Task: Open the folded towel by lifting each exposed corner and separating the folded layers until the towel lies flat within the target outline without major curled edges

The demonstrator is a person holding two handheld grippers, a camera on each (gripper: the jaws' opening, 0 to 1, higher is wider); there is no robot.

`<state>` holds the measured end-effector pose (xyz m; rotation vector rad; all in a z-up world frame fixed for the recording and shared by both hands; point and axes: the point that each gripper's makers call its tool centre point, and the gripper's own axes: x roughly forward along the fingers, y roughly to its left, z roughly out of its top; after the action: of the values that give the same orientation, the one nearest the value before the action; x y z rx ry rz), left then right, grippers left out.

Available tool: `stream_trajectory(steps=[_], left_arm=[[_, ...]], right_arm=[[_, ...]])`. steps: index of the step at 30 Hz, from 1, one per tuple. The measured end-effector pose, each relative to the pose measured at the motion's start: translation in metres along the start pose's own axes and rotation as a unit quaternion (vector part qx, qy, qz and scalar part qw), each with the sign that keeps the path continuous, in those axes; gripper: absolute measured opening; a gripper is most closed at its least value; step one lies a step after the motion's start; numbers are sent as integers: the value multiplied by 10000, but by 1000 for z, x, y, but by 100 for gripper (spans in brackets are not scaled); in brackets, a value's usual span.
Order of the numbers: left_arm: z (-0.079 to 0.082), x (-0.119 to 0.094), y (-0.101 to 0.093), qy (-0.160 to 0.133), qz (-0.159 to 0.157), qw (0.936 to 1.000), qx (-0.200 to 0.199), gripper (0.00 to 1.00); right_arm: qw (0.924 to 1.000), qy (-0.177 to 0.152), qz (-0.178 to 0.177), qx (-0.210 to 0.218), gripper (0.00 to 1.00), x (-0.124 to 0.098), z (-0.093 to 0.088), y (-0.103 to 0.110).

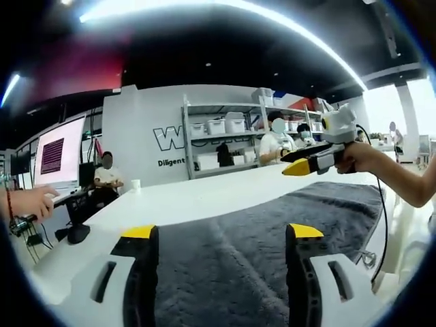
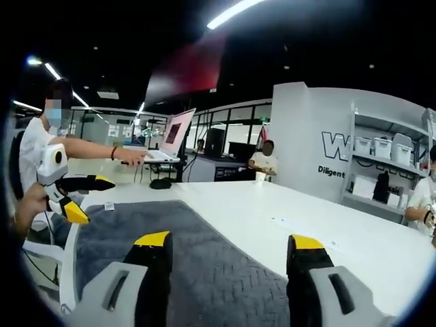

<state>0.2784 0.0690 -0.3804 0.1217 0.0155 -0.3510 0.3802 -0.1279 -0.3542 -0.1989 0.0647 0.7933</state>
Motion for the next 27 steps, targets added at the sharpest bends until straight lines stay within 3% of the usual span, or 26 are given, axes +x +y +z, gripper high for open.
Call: stream_trajectory(steps=[17, 27], left_arm=[[0, -6, -18, -11, -147, 9999, 45, 76], [3, -13, -25, -70, -215, 9997, 99, 76]], right_arm=[[9995, -37, -317, 60, 67, -58, -7, -3], [9978, 84, -648, -145, 68, -86, -19, -2]])
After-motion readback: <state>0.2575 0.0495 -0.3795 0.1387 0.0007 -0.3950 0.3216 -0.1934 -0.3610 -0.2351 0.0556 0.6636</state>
